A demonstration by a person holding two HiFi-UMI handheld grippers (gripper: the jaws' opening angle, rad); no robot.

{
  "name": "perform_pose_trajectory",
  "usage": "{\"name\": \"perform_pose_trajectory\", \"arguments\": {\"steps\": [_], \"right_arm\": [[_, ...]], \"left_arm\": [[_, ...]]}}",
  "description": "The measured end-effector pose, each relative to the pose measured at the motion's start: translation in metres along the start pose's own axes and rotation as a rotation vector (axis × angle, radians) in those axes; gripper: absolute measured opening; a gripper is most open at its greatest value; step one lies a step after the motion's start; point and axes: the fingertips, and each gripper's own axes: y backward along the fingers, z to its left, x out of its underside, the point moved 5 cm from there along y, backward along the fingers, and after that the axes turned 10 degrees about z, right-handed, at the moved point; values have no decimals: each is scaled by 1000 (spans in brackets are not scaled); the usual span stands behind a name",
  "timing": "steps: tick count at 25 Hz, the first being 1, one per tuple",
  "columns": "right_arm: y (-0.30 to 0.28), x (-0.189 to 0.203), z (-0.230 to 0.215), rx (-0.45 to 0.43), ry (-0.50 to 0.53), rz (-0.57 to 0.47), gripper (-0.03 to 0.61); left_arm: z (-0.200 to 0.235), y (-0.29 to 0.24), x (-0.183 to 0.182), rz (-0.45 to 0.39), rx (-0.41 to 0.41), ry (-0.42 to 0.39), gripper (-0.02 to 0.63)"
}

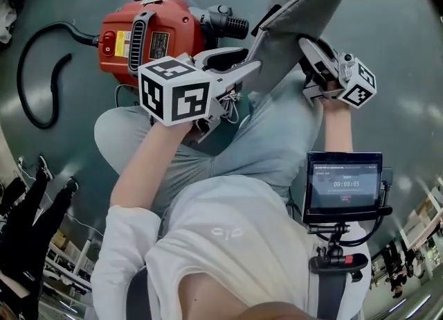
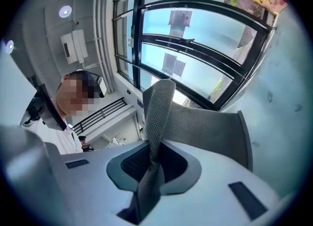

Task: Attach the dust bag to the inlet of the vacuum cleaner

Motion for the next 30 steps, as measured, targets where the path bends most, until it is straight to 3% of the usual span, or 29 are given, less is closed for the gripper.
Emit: {"name": "perform_pose_trajectory", "arguments": {"steps": [2, 4, 5, 8, 11, 12, 15, 16, 18, 20, 21, 24, 30], "right_arm": [[9, 7, -4, 29, -54, -19, 49], [26, 14, -6, 101, -121, -67, 51], [35, 17, -9, 132, -145, -76, 51], [45, 21, -24, 193, -194, -29, 60], [45, 24, -34, 290, -133, 113, 132], [48, 25, -34, 326, -80, 186, 160], [69, 22, -33, 429, 158, 403, 161], [81, 15, -33, 459, 222, 420, 161], [107, -9, -27, 520, 354, 352, 162], [116, -35, -15, 541, 519, 308, 162], [113, -43, -13, 544, 588, 344, 163], [89, -56, -30, 545, 786, 559, 163], [24, -39, -22, 388, 1384, 1118, 163]], "left_arm": [[-3, -25, 4, 106, 15, -45, 140], [-9, -50, 4, 249, 37, -110, 18], [-11, -57, 2, 299, 35, -146, 17], [-11, -68, -5, 360, -59, -289, 15], [-8, -67, -5, 376, -158, -387, 15], [-6, -65, -5, 376, -176, -392, 15], [-1, -58, -8, 343, -225, -372, 15], [-2, -57, -9, 327, -235, -361, 15], [-10, -62, -5, 315, -230, -345, 15], [-17, -71, 6, 352, -238, -381, 15], [-20, -75, 11, 379, -258, -422, 15], [-20, -83, 18, 424, -315, -509, 15], [-7, -83, 24, 477, -328, -484, 15]]}}
